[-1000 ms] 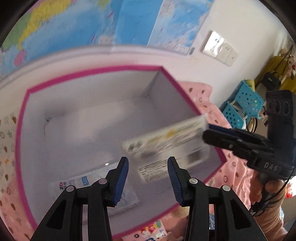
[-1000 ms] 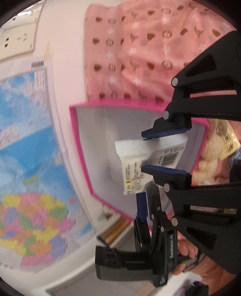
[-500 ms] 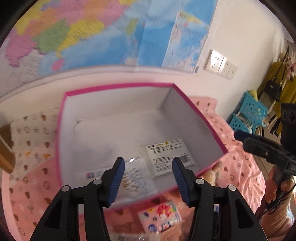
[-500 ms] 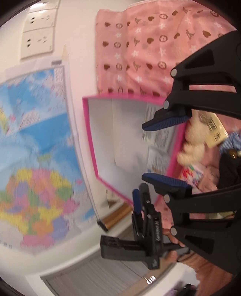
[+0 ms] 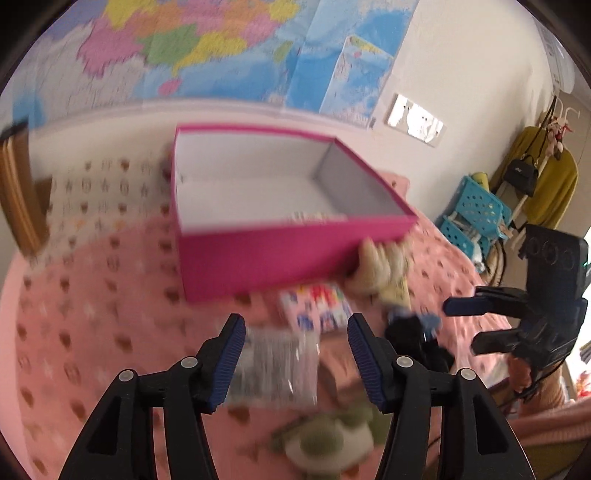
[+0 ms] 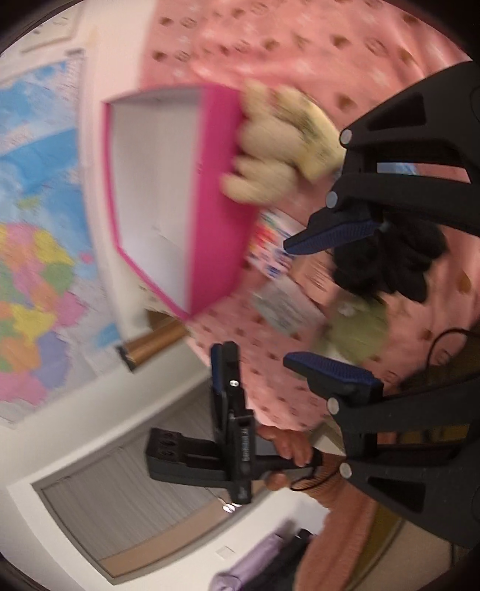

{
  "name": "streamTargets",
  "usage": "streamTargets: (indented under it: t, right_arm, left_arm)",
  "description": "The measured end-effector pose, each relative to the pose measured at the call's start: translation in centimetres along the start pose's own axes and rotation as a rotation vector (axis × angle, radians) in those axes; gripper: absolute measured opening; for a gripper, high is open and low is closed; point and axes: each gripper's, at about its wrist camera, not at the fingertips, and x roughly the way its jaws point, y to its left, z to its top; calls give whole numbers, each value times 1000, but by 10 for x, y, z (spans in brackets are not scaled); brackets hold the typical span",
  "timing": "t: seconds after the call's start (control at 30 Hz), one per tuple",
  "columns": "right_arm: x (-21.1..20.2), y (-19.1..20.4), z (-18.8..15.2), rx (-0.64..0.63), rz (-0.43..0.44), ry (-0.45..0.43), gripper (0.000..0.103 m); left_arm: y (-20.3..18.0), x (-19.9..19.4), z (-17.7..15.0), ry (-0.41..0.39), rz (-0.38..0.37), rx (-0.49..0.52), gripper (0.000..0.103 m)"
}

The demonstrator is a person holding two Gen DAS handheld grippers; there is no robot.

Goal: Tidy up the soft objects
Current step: 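Grasp the green plush turtle with the left gripper, then carry the plush turtle into the magenta box and open the left gripper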

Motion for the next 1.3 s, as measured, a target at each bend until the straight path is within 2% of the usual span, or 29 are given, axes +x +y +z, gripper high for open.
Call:
streamTargets:
  t: [0.1, 0.27, 0.37, 0.43, 0.5, 0.6, 0.8, 0.93, 1.1, 1.3]
  right_arm:
    - [15, 9, -20, 11, 26, 63, 57]
    - [43, 16, -39, 21, -8, 148, 57]
    - [52, 22, -42, 4, -20, 160, 57]
    - [59, 25, -41, 0, -27, 164, 57]
    - [62, 28, -43, -8, -42, 164, 57]
    - [68, 28, -43, -11, -68, 165, 58]
    - [73, 28, -42, 0, -87, 152, 54]
    - [70, 32, -40, -11, -97, 148, 52]
    - [62, 42, -30, -48, -94, 122, 52]
    - [46, 51, -7, -91, -76, 59, 52]
  left_arm:
    - [5, -4, -27, 18, -26, -31, 59]
    - [17, -10, -60, 29, -105, -98, 59]
    - [21, -12, -74, 44, -139, -126, 59]
    - [18, -12, -82, 55, -147, -115, 60]
    - [15, -12, -88, 66, -161, -102, 65]
    - [11, -4, -97, 103, -173, -98, 65]
    - [6, 19, -99, 141, -205, -115, 63]
    - [4, 18, -99, 120, -198, -128, 62]
    - [0, 4, -94, 79, -196, -117, 62]
    - [-2, -21, -69, -9, -184, -94, 63]
